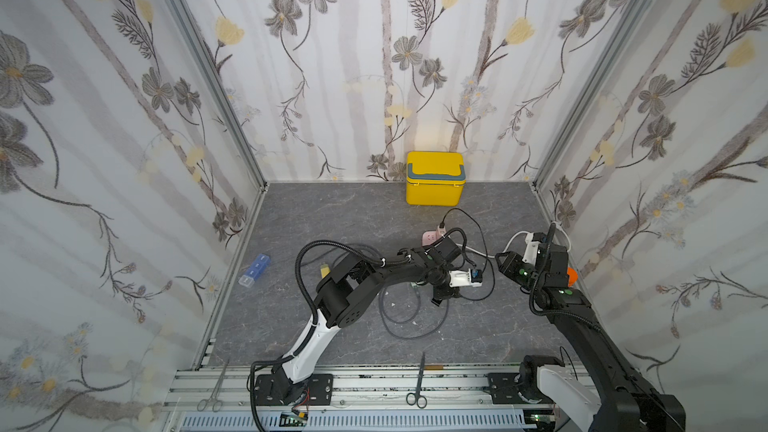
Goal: Charge mp3
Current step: Pick up the charging cable from the center of the board.
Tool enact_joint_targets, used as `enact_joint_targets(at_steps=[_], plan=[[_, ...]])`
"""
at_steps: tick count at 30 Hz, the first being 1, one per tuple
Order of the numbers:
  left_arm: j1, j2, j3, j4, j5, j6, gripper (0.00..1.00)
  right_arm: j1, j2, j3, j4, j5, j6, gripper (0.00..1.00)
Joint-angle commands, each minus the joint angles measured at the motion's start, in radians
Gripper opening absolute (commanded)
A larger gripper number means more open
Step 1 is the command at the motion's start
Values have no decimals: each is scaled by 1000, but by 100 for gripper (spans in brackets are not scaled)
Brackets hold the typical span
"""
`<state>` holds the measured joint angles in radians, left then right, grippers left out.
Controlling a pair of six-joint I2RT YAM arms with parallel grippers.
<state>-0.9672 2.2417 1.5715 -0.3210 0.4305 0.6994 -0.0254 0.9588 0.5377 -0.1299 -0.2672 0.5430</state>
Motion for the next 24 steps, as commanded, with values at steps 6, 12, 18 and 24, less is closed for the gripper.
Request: enact_joint_targets(at_steps=[6, 12, 18, 24], plan=[[1, 3, -40, -200, -82, -35, 8, 1, -20, -28, 6, -49, 5, 42], [17, -45, -9, -165, -57, -100, 3, 1, -57, -57, 27, -180, 84, 45], [38, -116, -13, -119, -7, -164, 3, 7, -145, -134, 90, -284, 266, 47], [60, -197, -76, 32, 63, -267, 1, 78, -237, -225, 172, -302, 443, 49]])
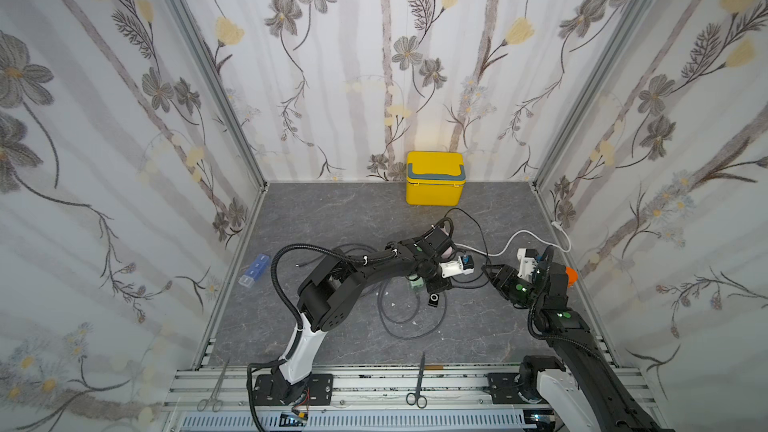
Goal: Charge mp3
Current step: Pick up the charging cable from the center of the board.
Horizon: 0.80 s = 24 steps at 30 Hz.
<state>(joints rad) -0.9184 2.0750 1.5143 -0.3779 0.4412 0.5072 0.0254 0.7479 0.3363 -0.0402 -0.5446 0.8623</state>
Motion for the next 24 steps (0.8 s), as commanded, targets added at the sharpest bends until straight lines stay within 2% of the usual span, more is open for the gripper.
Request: enact_joint_targets(at_steps=[1, 6, 13, 20, 24], plan=[[13, -41, -29, 113, 61, -91, 1, 46, -32, -37, 100, -16, 148, 49], [21, -80, -77, 225, 25, -145, 0, 139, -17, -66, 202, 26, 249, 55], [26, -112, -138, 322, 55, -180, 0, 206, 46, -113, 354, 64, 355, 62], [26, -134, -158, 348, 115, -173, 0, 229, 104, -106, 398, 97, 378, 61], [23, -148, -160, 355, 156, -173, 0, 232, 144, -115, 460, 118, 415, 54]])
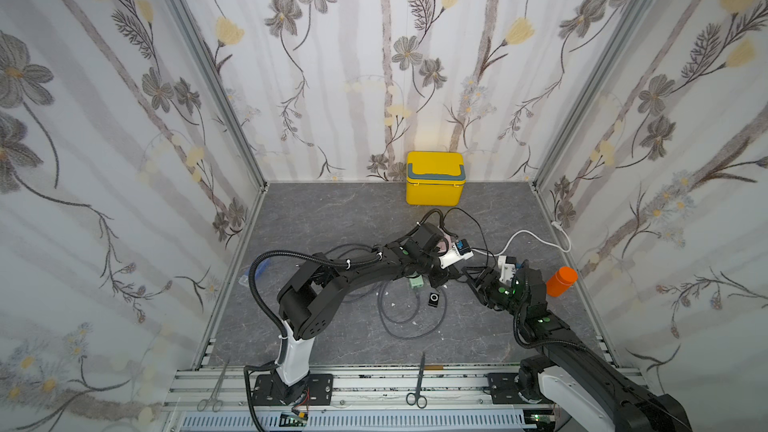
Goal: Charge mp3
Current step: Pick up the charging cable from the center of the board.
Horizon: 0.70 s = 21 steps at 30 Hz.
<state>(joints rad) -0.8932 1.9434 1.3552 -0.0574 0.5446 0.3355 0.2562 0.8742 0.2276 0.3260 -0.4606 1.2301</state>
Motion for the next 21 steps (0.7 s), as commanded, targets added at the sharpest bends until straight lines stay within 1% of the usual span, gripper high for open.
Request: enact_joint_targets(at_steps=[1, 6, 7, 11, 13, 14, 15, 17, 18, 19, 21], plan=[[-3, -19, 0, 29, 54, 4, 0, 1, 28, -7, 103, 33, 50, 51], [-12, -28, -1, 0, 51, 31, 0, 3, 78, 3, 174, 22, 59, 44], [-14, -30, 1, -4, 55, 35, 0, 3, 88, 6, 179, 22, 58, 38], [-16, -32, 10, -22, 39, 49, 0, 3, 109, 17, 205, 13, 57, 11], [-17, -32, 6, -14, 26, 40, 1, 3, 112, 29, 197, 2, 45, 0], [-17, -32, 4, -6, 18, 33, 3, 3, 111, 36, 187, -3, 34, 0], [-17, -35, 1, 2, 13, 23, 7, 3, 108, 42, 178, -6, 21, 0], [-14, -40, 7, 0, 16, 0, 25, 4, 99, 59, 158, -10, -21, 0], [-11, -45, 10, -5, 23, -17, 32, 3, 95, 69, 148, -12, -46, 0], [0, -55, 13, -11, 38, -43, 38, 3, 89, 82, 135, -10, -82, 0], [26, -85, 2, 3, 81, -122, 45, 3, 82, 108, 103, -1, -144, 0]])
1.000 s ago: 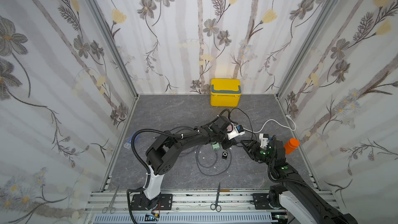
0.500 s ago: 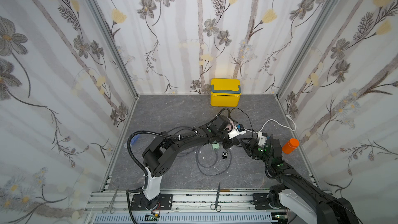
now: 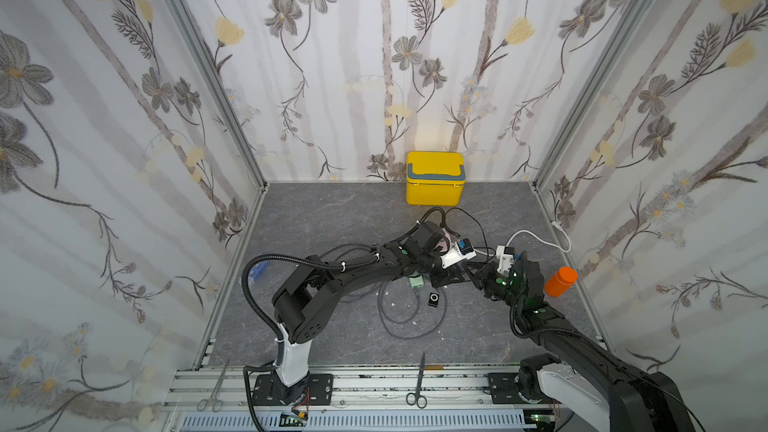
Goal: Charge mp3
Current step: Pick up the charging cable from the center of the board.
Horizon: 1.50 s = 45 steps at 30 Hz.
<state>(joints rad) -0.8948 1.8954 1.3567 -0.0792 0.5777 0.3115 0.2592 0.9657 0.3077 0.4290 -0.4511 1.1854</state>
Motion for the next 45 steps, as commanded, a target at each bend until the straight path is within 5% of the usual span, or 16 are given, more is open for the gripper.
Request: enact_joint_targets(at_steps=[1, 5, 11, 19, 30, 45], plan=[[49, -54, -9, 28, 86, -142, 48, 0, -10, 42, -3, -11, -133, 0], [128, -136, -71, 92, 205, -341, 51, 0, 23, 87, 25, -31, -226, 0], [207, -257, -251, 338, 203, -677, 50, 5, 107, 139, 189, -129, -239, 0], [260, -232, -470, 1026, 226, -1186, 35, 79, 155, 215, 300, -138, -268, 0], [260, -156, -490, 1283, 306, -1324, 33, 121, 190, 254, 313, -110, -263, 0], [234, -183, -481, 1158, 318, -1255, 35, 141, 211, 281, 335, -105, -236, 0]])
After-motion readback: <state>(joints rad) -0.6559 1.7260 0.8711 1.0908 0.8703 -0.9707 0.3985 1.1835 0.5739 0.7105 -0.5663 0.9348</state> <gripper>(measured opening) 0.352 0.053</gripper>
